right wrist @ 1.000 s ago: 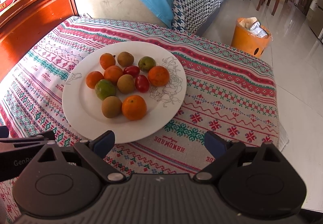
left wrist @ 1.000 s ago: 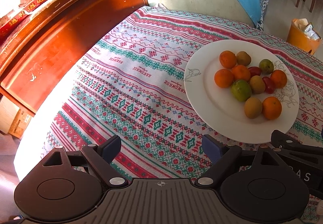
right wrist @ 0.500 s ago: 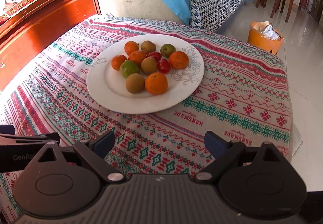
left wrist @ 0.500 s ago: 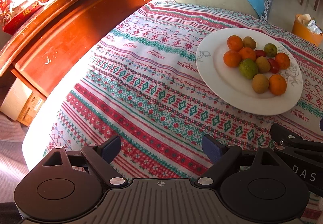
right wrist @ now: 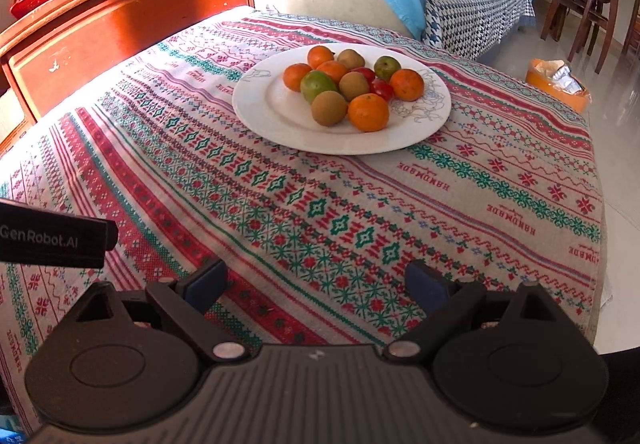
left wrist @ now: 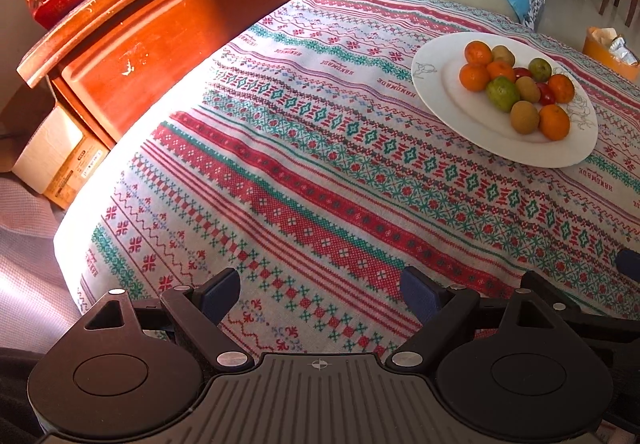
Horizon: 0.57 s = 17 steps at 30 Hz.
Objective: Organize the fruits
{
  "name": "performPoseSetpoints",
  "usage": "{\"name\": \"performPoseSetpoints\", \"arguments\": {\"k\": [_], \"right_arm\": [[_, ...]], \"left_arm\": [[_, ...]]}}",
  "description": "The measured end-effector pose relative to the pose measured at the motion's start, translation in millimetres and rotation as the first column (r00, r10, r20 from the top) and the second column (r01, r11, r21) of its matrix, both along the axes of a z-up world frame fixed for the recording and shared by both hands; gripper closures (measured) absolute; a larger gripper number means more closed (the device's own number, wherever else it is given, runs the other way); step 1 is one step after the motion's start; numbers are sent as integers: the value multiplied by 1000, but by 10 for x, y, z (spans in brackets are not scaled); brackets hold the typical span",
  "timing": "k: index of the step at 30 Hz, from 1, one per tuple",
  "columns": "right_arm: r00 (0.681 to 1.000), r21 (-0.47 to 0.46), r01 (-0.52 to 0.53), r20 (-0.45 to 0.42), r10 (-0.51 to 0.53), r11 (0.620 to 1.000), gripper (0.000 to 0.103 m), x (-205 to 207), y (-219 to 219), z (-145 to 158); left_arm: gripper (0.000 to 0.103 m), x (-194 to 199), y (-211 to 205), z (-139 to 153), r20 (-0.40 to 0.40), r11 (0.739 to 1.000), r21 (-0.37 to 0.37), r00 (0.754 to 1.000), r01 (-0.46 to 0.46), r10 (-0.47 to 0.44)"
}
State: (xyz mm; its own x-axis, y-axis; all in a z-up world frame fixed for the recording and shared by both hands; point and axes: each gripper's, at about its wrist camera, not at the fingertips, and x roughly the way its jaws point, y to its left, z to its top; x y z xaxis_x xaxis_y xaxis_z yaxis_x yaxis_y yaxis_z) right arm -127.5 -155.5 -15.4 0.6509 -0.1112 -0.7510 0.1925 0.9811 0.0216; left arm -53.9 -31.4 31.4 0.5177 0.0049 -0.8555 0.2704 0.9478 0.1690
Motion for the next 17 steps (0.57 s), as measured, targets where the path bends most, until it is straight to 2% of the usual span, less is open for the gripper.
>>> {"name": "performPoseSetpoints", "arguments": {"k": [4, 9, 17], "right_arm": [[998, -8, -56, 26, 56, 998, 2, 19, 97, -34], [996, -22, -42, 74, 43, 999, 1, 75, 112, -82], [984, -50, -71, 162, 78, 996, 1, 232, 155, -153]], "left_arm": [[14, -20, 75, -13, -4, 1000, -8, 1000, -12, 12], [14, -3, 139, -36, -10, 1000, -16, 1000, -24, 24], [14, 17, 184, -50, -11, 999, -36, 999, -33, 32]]}}
